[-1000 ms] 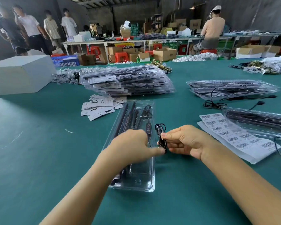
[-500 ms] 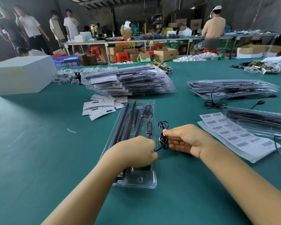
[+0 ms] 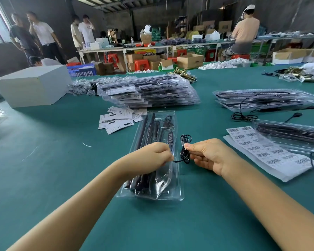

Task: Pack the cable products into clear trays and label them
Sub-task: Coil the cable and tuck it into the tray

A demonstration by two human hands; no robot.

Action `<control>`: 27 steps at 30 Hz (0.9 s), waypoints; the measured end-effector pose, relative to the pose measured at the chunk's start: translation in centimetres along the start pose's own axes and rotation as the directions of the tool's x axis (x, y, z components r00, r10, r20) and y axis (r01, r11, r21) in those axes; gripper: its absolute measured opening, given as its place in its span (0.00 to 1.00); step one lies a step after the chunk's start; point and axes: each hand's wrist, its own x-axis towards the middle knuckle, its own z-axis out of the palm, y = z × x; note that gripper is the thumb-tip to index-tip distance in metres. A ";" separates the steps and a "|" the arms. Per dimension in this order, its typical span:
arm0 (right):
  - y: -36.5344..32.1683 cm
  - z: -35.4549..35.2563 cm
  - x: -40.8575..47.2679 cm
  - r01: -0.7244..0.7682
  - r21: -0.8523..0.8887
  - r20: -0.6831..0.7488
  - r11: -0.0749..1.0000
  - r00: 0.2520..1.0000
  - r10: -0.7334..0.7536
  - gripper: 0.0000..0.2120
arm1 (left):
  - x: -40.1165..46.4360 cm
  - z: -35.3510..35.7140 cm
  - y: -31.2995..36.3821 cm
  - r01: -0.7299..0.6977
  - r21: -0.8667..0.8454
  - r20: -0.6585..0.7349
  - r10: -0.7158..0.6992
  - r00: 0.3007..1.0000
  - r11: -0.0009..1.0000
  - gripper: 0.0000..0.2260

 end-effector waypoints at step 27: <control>2.6 4.5 -2.6 0.378 -0.866 0.074 0.327 0.745 -0.663 0.14 | 0.2 0.1 -2.7 -0.065 -0.434 -0.035 0.055 0.998 0.899 0.15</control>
